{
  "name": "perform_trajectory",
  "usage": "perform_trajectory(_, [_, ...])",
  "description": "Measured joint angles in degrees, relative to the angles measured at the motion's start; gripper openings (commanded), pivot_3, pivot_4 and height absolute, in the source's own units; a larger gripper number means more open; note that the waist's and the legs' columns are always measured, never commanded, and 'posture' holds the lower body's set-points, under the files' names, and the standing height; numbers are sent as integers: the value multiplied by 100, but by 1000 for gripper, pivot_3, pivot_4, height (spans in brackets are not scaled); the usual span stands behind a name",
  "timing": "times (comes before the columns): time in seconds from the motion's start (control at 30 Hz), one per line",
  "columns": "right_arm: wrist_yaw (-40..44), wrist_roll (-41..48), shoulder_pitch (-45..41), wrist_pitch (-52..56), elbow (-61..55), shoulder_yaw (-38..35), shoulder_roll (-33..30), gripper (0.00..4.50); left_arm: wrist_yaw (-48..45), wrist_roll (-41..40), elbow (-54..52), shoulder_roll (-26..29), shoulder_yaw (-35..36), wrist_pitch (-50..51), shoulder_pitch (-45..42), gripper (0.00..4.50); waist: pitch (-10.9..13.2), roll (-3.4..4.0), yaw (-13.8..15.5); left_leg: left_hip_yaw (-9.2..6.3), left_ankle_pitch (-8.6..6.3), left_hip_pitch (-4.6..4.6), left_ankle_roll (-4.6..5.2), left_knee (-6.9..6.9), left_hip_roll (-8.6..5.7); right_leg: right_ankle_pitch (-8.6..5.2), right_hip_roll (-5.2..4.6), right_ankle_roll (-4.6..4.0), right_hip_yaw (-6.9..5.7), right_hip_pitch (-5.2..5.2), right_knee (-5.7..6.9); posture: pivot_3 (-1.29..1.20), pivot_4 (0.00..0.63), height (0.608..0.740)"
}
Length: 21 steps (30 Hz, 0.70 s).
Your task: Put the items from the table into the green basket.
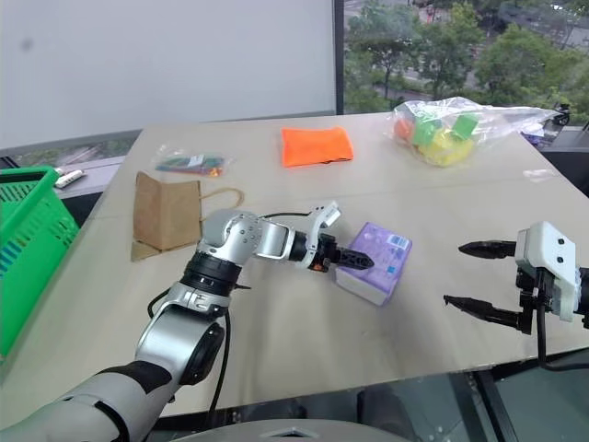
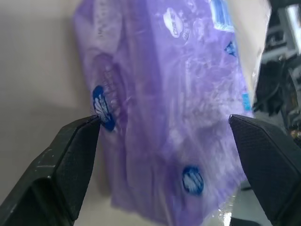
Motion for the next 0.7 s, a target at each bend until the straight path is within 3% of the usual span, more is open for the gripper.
perform_trajectory(0.07, [9,17,86,63,-47,-178,0,4500,-124,168,211,-111,-86,-160,-28,4486,0,0,2,-2,0,0,0,0,0,1,1,1,-2,0,0,-186,6,740])
perform_trajectory(0.1, [16,33,104,103,-69,-274,0,4500,-195,265,309,-161,-129,-278,-50,4243,-1,1,4,-3,0,1,0,1,0,1,1,2,-3,2,0,-186,6,740])
perform_trajectory(0.4, [-74,143,29,253,-218,-392,1,4500,-484,588,564,-363,-52,-751,-16,1171,-9,12,7,-7,-4,7,8,21,2,7,-2,15,-4,19,-5,-182,0,740])
perform_trajectory(0.53, [-223,442,-405,335,-367,-244,94,4500,-293,519,-151,-238,361,-663,469,1171,-4,15,-76,-5,-4,8,7,21,17,10,-2,19,2,17,-2,-143,0,740])
perform_trajectory(0.7, [-580,965,-1461,301,-495,532,799,4500,441,643,-2697,865,1451,-814,1401,1171,4,16,-168,-20,-5,7,3,14,23,12,-2,16,27,-8,12,-31,0,740])
